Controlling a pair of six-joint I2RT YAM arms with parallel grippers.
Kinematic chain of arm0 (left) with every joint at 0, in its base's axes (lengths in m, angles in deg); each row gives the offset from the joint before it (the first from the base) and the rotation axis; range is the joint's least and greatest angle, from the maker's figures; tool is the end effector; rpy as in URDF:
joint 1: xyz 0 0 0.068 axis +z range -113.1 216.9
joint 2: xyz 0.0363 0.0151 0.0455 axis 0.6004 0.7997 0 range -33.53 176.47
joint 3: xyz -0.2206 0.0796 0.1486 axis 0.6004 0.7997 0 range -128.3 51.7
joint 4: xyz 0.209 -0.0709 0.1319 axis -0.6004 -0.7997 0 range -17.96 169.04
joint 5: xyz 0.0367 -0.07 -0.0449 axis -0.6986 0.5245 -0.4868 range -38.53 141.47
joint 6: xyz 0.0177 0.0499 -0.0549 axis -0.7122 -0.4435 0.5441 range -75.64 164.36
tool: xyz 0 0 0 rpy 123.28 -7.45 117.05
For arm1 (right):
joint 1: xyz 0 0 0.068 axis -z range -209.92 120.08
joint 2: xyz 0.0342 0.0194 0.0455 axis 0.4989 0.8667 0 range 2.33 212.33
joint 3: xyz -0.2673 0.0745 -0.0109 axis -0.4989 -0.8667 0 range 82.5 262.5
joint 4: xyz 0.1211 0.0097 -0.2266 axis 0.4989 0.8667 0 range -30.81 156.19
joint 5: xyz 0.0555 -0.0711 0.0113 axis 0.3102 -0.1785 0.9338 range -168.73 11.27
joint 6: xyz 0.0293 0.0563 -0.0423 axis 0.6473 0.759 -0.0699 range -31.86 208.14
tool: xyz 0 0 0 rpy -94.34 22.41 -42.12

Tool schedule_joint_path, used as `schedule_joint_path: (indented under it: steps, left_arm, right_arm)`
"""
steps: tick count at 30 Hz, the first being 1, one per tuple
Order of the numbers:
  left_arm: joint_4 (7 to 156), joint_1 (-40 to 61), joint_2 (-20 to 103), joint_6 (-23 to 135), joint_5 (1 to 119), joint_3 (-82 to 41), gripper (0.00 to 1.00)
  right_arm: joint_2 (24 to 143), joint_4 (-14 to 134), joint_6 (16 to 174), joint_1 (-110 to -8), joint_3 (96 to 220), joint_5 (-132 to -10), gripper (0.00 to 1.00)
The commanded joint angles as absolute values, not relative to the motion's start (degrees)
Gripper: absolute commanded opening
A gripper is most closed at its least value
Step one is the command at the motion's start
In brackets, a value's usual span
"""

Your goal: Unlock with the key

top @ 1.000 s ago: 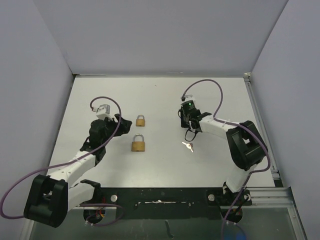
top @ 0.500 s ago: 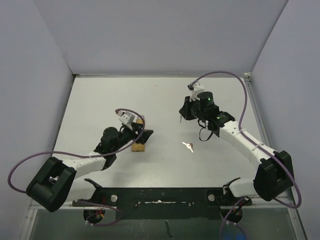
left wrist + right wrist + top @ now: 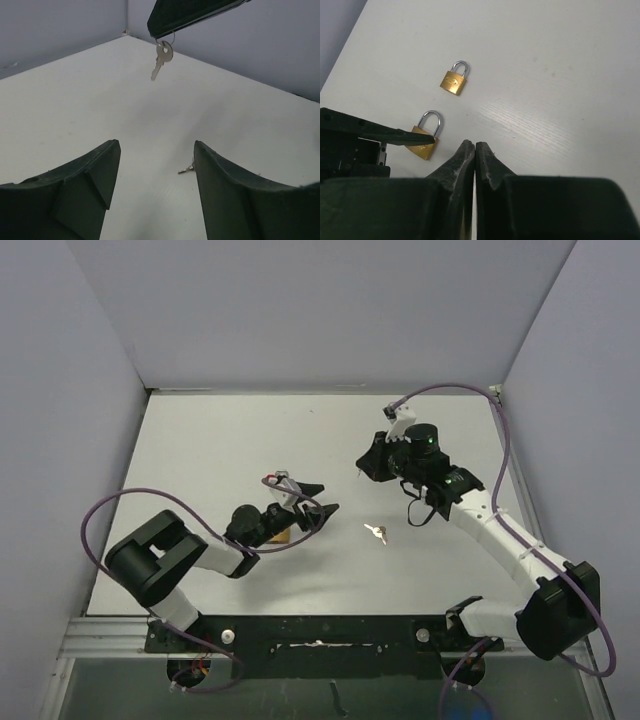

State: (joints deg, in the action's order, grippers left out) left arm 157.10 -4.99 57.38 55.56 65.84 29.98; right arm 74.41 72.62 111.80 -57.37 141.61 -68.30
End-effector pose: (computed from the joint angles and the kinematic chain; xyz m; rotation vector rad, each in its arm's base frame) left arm 0.2130 -0.2127 0.2001 0.5989 1.3631 -0.9351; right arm 0.2681 0.1524 0.3128 -0.1883 2.0969 0.7356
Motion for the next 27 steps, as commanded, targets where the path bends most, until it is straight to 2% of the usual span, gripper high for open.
schedule_joint_path:
  steps: [1, 6, 17, 27]
  left_arm:
    - [174.5, -7.3, 63.4, 52.2, 63.4, 26.3, 0.56]
    - [181.7, -9.1, 69.4, 50.8, 61.9, 24.0, 0.5]
    - [181.9, -13.7, 73.3, 44.2, 59.6, 19.2, 0.39]
    - [182.0, -13.9, 73.4, 42.0, 59.3, 17.4, 0.37]
  right_arm:
    - [71.7, 69.7, 115.8, -57.4, 142.6, -65.9, 0.0]
    - [70.8, 68.6, 117.8, -57.9, 141.6, -64.5, 0.0]
    - [69.2, 67.9, 119.7, -58.8, 138.7, -63.2, 0.0]
    - [68.5, 67.6, 121.0, -61.2, 137.5, -64.7, 0.0]
